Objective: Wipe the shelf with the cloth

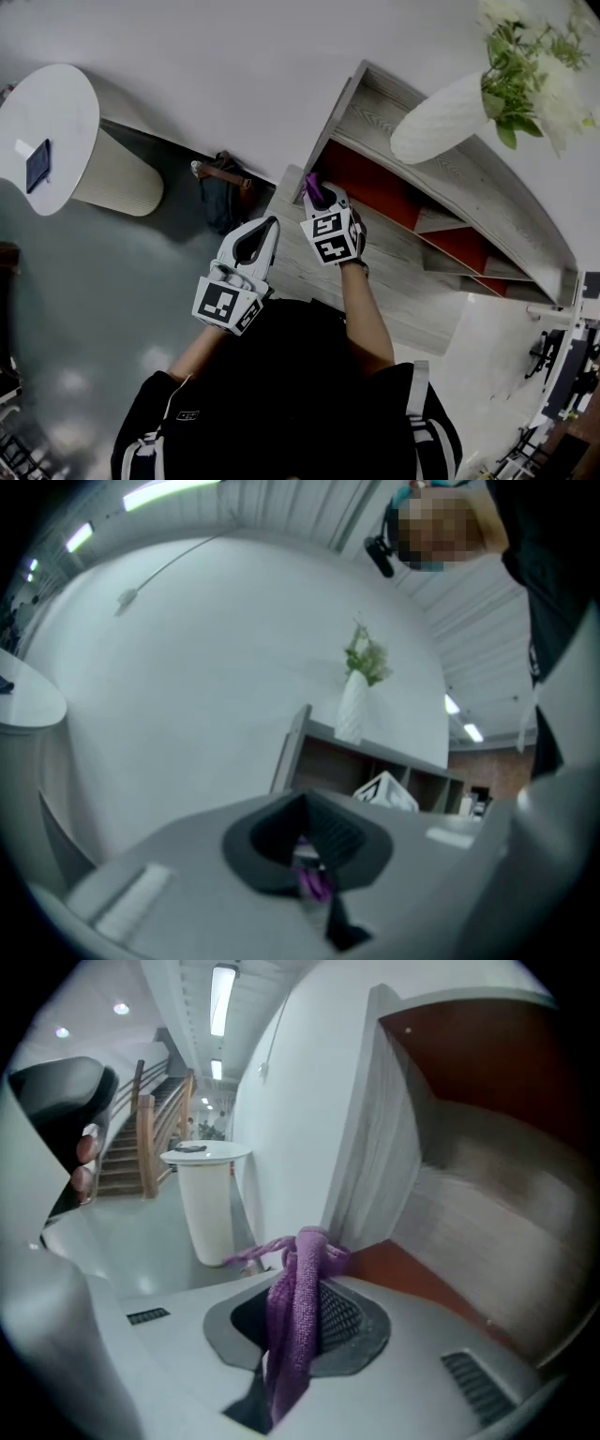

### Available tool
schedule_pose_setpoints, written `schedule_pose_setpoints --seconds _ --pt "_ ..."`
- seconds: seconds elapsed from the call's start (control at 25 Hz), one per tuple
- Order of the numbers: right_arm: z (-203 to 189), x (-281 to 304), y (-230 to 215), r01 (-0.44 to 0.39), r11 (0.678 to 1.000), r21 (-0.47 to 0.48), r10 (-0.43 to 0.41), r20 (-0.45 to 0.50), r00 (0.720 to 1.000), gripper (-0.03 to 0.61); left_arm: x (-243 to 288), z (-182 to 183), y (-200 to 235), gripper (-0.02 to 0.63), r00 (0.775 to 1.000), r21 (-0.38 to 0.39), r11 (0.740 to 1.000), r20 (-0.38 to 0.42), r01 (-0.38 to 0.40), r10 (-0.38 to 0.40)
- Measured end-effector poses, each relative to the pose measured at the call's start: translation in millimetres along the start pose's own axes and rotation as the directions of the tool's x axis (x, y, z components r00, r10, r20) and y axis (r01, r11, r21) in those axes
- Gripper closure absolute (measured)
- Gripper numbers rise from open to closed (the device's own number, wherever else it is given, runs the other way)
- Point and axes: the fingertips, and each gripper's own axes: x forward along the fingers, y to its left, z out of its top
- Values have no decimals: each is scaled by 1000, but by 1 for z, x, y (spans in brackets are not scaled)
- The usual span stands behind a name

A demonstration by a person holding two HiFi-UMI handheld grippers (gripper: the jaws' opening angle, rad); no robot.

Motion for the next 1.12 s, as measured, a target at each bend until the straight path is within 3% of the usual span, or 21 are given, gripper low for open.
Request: schedule_pose_setpoints --seconds 0.12,0.36,0.48,0.64,0.88,1.0,1.12 --pt "-14 -6 23 -58 998 24 59 -5 998 529 1 1 -5 611 1000 3 1000 -1 14 -14" --pt "-16 -41 6 38 985 168 -57 107 993 529 15 1 -13 611 998 -2 998 -3 62 -62" --pt "-14 -66 -16 80 961 264 -126 163 979 529 26 1 -27 611 994 -2 994 2 113 -113" --pt "-21 -104 -55 188 904 385 -278 193 941 529 47 -2 -51 611 980 0 980 -5 201 -201" --pt "-61 -152 -114 437 778 452 -526 87 846 529 72 -5 -85 611 951 4 952 -16 308 -307" --pt "-79 -168 -132 501 719 482 -590 42 806 529 82 -7 -99 611 937 6 937 -27 349 -348" --pt "-95 -173 -142 539 683 494 -616 -7 787 529 92 -9 -109 611 925 9 926 -33 378 -378"
